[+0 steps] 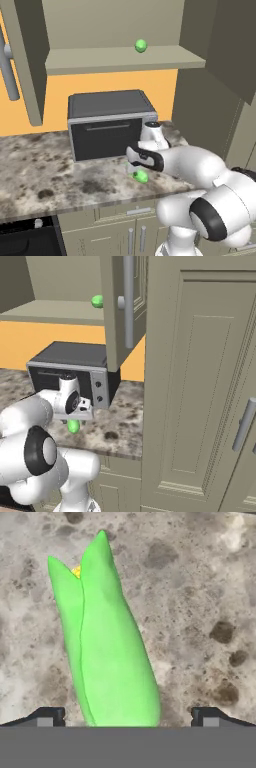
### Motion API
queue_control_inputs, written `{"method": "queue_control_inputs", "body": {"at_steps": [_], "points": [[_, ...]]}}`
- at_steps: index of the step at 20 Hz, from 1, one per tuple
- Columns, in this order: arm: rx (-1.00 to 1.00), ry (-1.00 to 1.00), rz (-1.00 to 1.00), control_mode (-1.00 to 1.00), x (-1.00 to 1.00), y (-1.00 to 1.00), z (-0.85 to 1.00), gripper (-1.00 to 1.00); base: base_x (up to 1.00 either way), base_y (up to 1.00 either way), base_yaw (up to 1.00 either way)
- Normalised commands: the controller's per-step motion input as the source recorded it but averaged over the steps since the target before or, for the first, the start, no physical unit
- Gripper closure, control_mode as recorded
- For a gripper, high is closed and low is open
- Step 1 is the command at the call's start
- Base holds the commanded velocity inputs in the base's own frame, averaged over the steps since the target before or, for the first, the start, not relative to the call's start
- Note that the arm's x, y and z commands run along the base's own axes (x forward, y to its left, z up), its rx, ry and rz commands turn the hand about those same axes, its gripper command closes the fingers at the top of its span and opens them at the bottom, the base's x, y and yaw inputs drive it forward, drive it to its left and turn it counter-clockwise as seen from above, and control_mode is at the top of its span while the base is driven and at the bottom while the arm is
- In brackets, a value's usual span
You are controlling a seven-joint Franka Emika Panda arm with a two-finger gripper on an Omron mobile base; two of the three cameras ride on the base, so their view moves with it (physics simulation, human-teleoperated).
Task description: Pick the corn, corn from the counter and place them in the cabinet. Then close the cabinet.
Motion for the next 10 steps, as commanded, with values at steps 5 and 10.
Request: {"method": "queue_control_inputs", "body": {"at_steps": [5,10], "points": [[0.00,0.14,0.04,-1.00,0.25,0.21,-0.45,-1.00,0.00,0.00,0.00],[0.00,0.13,0.06,-1.00,-0.24,0.30,-0.81,1.00,0.00,0.00,0.00]]}}
